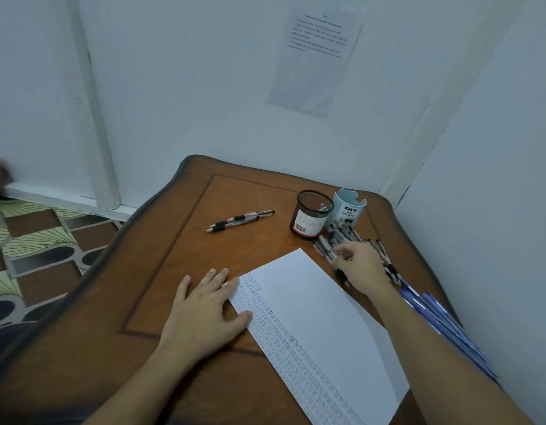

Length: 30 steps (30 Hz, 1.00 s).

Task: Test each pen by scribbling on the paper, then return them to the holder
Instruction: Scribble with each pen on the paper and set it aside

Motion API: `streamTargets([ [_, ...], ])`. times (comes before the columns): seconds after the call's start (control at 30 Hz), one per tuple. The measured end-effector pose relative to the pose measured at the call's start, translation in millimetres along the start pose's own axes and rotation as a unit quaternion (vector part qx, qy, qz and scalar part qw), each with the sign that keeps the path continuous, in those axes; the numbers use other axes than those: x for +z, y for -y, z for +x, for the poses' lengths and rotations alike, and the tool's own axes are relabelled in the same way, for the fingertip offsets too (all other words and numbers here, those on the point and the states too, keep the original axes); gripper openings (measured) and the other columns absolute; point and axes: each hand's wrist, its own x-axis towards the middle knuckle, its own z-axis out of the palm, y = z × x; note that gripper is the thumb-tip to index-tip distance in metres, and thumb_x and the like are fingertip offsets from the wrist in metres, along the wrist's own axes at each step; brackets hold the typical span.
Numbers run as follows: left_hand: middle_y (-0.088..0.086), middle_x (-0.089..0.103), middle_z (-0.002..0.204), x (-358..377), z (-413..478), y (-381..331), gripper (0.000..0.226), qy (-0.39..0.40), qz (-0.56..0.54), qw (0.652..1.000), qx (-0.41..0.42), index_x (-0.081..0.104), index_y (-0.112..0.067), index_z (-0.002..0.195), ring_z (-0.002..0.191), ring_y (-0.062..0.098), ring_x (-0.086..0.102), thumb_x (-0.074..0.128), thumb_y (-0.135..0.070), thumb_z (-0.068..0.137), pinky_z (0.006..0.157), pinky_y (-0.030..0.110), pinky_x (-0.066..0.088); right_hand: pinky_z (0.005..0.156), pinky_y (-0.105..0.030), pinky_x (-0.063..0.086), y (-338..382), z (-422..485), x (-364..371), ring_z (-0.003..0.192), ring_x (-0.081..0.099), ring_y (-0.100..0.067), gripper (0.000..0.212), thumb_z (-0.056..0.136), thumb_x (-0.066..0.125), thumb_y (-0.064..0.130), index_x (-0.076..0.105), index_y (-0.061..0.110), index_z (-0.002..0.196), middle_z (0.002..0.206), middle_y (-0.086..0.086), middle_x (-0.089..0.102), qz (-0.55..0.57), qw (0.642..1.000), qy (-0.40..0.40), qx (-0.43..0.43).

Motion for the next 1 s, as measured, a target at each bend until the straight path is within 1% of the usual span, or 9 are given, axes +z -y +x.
streamTargets([
  [0.07,-0.016,0.011,0.163,0,0,0,0.099,0.001,0.008,1.0,-0.001,0.024,-0.041,0.152,0.149,0.003,0.001,0.004,-0.079,0.063,0.12,0.041,-0.006,0.081,-0.025,0.042,1,2,9,0.092,0.056,-0.015,0.025,0.094,0.066,0.012,0.071,0.011,0.118,0.111,-0.007,0.069,-0.016,1.0,0.005,-0.009],
  [0.23,-0.016,0.01,0.163,0,0,0,0.099,0.005,0.003,1.0,0.0,0.023,-0.04,0.153,0.149,0.002,0.0,0.004,-0.079,0.063,0.12,0.041,-0.007,0.085,-0.042,0.053,2,6,24,0.09,0.063,-0.029,0.019,0.091,0.067,0.009,0.071,-0.002,0.105,0.099,-0.017,0.069,-0.105,0.994,0.003,-0.017],
  [0.4,-0.015,0.011,0.163,1,1,3,0.1,-0.001,-0.011,1.0,0.006,0.024,-0.035,0.154,0.149,0.003,0.001,0.006,-0.077,0.065,0.119,0.039,-0.008,0.075,-0.031,0.046,5,7,32,0.089,0.052,-0.019,0.02,0.093,0.065,0.015,0.071,0.015,0.112,0.102,-0.004,0.053,-0.13,0.991,-0.018,-0.024],
  [0.5,-0.015,0.011,0.163,1,1,4,0.1,-0.002,-0.01,1.0,0.008,0.022,-0.034,0.154,0.149,0.003,0.001,0.005,-0.076,0.065,0.119,0.039,-0.009,0.078,-0.03,0.044,14,8,39,0.096,0.052,-0.017,0.021,0.092,0.064,0.015,0.072,0.017,0.112,0.102,0.001,0.052,-0.106,0.991,-0.045,-0.067],
  [0.67,-0.014,0.009,0.163,0,2,7,0.095,0.001,-0.011,1.0,0.013,0.021,-0.034,0.154,0.149,0.003,0.0,0.008,-0.077,0.07,0.118,0.038,-0.011,0.083,-0.02,0.041,56,26,68,0.102,0.055,-0.007,0.026,0.094,0.063,0.01,0.071,0.023,0.116,0.115,0.006,0.061,0.044,0.99,0.077,-0.114],
  [0.8,-0.015,0.01,0.163,1,2,8,0.094,-0.014,-0.017,1.0,0.014,0.022,-0.034,0.154,0.149,0.002,0.0,0.01,-0.075,0.071,0.117,0.035,-0.012,0.097,-0.02,0.039,92,53,95,0.111,0.053,-0.007,0.037,0.095,0.061,0.004,0.065,0.02,0.128,0.131,0.001,0.058,0.081,0.981,0.121,-0.126],
  [0.9,-0.016,0.009,0.163,2,2,9,0.093,-0.012,-0.017,1.0,0.015,0.021,-0.035,0.154,0.148,0.001,-0.001,0.01,-0.075,0.071,0.117,0.035,-0.013,0.117,-0.033,0.024,105,75,112,0.139,0.038,-0.024,0.052,0.098,0.054,0.003,0.05,0.024,0.145,0.153,-0.003,0.041,0.036,0.986,0.104,-0.126],
  [0.93,-0.016,0.009,0.163,1,2,10,0.091,-0.011,-0.015,1.0,0.016,0.02,-0.035,0.154,0.148,0.001,-0.002,0.012,-0.075,0.073,0.117,0.035,-0.013,0.119,-0.038,0.018,106,81,115,0.145,0.028,-0.028,0.055,0.099,0.05,0.003,0.044,0.026,0.149,0.158,-0.003,0.035,0.008,0.988,0.103,-0.117],
  [1.0,-0.015,0.008,0.163,0,3,10,0.083,-0.007,-0.015,1.0,0.018,0.019,-0.034,0.155,0.148,0.001,-0.002,0.024,-0.074,0.082,0.117,0.036,-0.013,0.12,-0.041,0.018,108,91,118,0.147,0.022,-0.03,0.056,0.101,0.043,0.001,0.041,0.026,0.151,0.159,-0.002,0.033,-0.017,0.99,0.102,-0.097],
])
